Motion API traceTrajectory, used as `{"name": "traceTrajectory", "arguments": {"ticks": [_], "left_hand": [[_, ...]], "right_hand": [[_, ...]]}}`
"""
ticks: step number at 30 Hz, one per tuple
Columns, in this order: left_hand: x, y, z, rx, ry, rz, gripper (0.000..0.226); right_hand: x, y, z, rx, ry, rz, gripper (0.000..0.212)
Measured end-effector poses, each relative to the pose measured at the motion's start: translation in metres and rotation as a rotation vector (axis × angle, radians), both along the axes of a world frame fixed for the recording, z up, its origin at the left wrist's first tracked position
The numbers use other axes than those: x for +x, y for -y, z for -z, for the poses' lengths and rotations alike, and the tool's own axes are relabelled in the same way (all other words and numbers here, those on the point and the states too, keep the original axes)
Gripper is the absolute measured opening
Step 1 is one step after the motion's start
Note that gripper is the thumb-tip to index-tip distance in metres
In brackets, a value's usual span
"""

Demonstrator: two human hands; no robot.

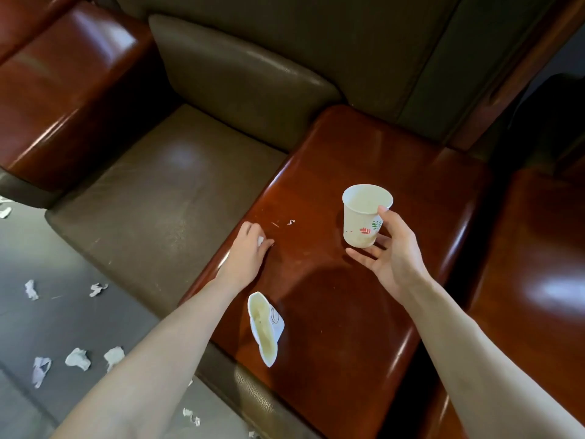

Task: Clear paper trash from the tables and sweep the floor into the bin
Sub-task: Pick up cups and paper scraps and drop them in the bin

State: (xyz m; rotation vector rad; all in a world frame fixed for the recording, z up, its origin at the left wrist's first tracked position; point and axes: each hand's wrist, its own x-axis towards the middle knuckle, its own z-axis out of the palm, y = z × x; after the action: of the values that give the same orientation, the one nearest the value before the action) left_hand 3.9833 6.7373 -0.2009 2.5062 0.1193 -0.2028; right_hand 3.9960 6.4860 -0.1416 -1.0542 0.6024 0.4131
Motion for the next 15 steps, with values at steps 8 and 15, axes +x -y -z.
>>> {"name": "traceTrajectory", "arguments": {"ticks": [8, 15], "left_hand": [[0.034, 0.007, -0.011, 0.027, -0.049, 0.183, 0.034], [0.033, 0.021, 0.0, -0.09, 0.037, 0.121, 0.006]], "right_hand": [[0.0, -0.008, -0.001, -0.007, 0.002, -0.009, 0.013], [-0.003, -0.018, 0.009, 0.004, -0.015, 0.013, 0.039]]}}
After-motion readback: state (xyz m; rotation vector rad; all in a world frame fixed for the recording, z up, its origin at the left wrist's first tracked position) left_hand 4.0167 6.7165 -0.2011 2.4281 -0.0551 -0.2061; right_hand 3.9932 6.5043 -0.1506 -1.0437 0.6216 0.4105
